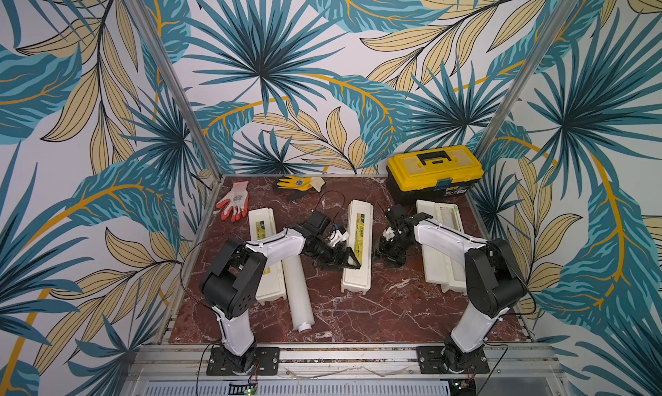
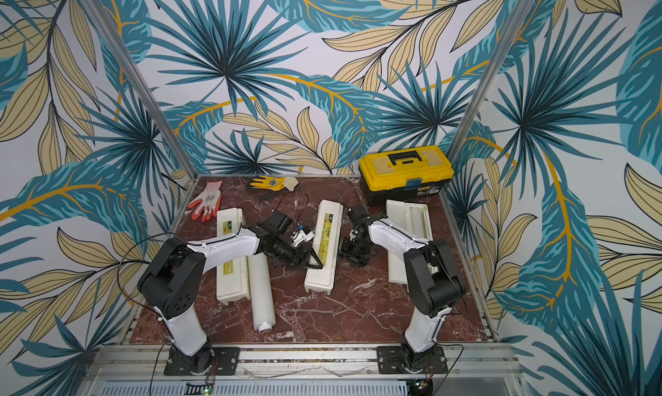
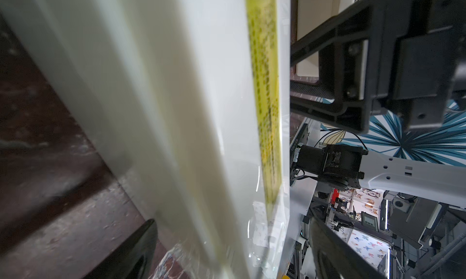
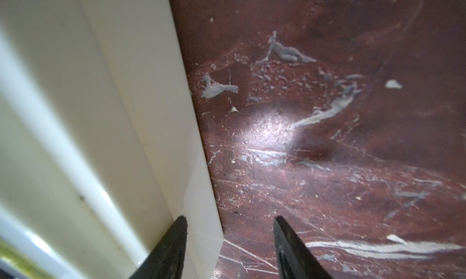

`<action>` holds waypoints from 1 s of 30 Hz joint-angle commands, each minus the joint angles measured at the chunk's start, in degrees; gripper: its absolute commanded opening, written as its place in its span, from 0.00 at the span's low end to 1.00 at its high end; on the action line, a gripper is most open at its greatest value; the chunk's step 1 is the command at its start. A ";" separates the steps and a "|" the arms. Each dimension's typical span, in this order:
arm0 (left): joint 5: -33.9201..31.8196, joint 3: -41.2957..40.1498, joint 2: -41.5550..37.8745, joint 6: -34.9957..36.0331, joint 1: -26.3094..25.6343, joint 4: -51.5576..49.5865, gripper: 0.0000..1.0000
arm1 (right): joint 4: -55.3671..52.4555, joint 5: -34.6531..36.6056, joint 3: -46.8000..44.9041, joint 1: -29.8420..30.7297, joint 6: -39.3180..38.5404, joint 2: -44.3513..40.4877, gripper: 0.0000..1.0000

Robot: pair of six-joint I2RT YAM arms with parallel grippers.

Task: Put plastic wrap rolls into dispensers
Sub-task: Close the lid on the plastic wrap cutting box.

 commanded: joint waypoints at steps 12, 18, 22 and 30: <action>-8.36 -4.09 5.05 0.09 -2.06 -4.28 0.57 | 2.42 -2.57 0.26 1.33 1.30 1.51 0.57; -10.58 -4.92 7.68 -1.95 -2.70 -4.31 0.42 | 4.38 -3.81 0.45 1.89 2.22 2.21 0.56; -12.10 -5.67 9.80 -3.49 -2.71 -4.29 0.42 | 0.98 -0.14 2.36 2.09 0.14 1.97 0.57; -14.77 -5.33 9.94 -3.94 -2.69 -5.52 0.46 | -5.65 10.54 8.82 -3.11 -8.33 -1.62 0.75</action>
